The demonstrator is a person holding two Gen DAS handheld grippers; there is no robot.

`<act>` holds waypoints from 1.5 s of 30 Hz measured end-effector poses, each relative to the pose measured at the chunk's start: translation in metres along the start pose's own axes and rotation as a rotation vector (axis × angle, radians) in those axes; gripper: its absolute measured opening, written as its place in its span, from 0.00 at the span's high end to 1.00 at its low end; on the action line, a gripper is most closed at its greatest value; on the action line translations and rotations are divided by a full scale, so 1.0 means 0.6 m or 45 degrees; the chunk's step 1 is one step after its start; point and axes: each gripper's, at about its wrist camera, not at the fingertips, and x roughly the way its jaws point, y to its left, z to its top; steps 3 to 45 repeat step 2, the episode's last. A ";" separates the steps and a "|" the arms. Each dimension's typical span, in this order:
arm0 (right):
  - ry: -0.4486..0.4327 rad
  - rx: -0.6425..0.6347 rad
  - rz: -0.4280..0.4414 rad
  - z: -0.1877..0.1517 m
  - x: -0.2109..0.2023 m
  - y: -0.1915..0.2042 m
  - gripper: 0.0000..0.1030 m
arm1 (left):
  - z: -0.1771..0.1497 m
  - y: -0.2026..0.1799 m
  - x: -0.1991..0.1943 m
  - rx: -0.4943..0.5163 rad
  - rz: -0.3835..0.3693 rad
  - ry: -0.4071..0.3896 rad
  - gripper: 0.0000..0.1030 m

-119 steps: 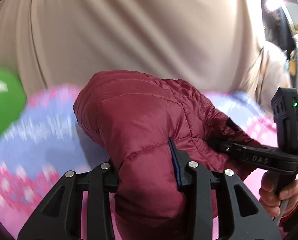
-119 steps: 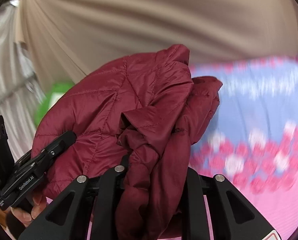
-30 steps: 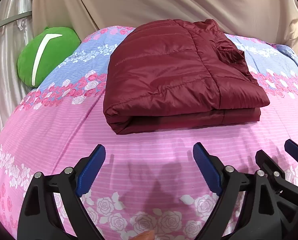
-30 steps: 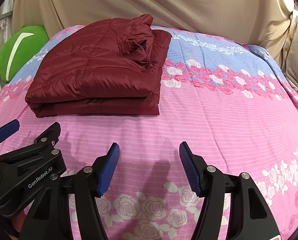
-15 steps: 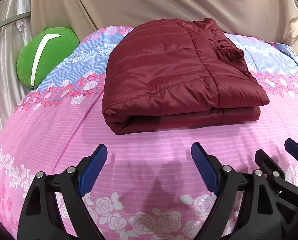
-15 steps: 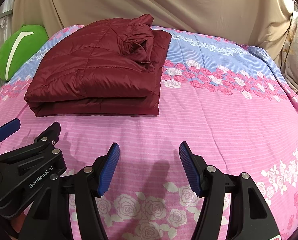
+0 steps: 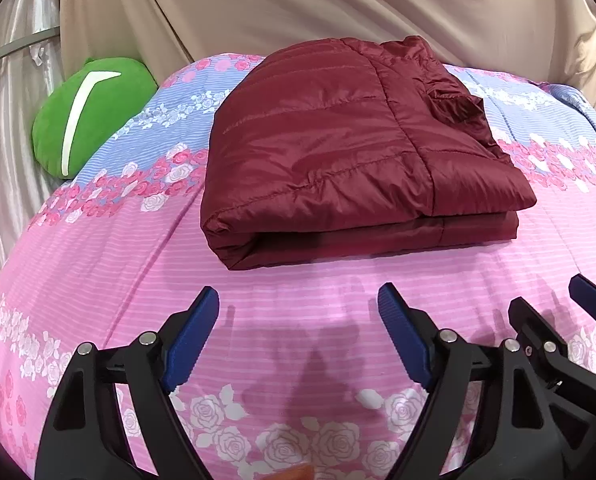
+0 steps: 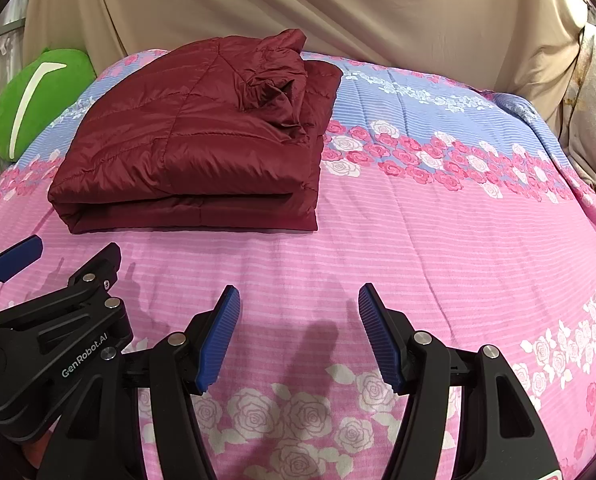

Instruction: Fold large clothes

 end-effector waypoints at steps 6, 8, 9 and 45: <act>-0.001 -0.001 -0.003 0.000 0.000 0.000 0.41 | 0.000 0.000 0.000 0.000 0.002 0.000 0.23; -0.001 -0.001 -0.003 0.000 0.000 0.000 0.41 | 0.000 0.000 0.000 0.000 0.002 0.000 0.23; -0.001 -0.001 -0.003 0.000 0.000 0.000 0.41 | 0.000 0.000 0.000 0.000 0.002 0.000 0.23; -0.001 -0.001 -0.003 0.000 0.000 0.000 0.41 | 0.000 0.000 0.000 0.000 0.002 0.000 0.23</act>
